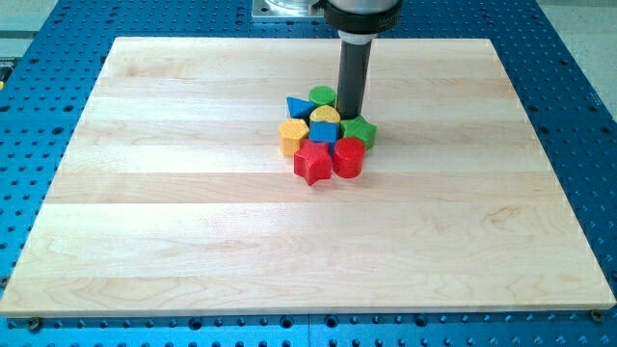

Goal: Adjust the group of blocks

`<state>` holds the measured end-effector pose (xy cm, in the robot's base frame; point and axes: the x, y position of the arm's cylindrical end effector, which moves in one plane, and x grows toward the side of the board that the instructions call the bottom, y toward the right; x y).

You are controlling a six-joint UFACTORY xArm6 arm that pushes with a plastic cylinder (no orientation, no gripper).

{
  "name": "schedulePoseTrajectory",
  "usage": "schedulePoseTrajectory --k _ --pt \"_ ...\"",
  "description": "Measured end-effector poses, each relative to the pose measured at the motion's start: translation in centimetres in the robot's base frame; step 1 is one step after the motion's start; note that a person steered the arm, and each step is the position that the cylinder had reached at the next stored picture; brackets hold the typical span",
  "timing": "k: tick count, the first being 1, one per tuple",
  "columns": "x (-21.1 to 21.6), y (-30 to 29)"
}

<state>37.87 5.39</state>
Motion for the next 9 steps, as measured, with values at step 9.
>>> schedulePoseTrajectory --k 9 --pt "11.4 -2.7"
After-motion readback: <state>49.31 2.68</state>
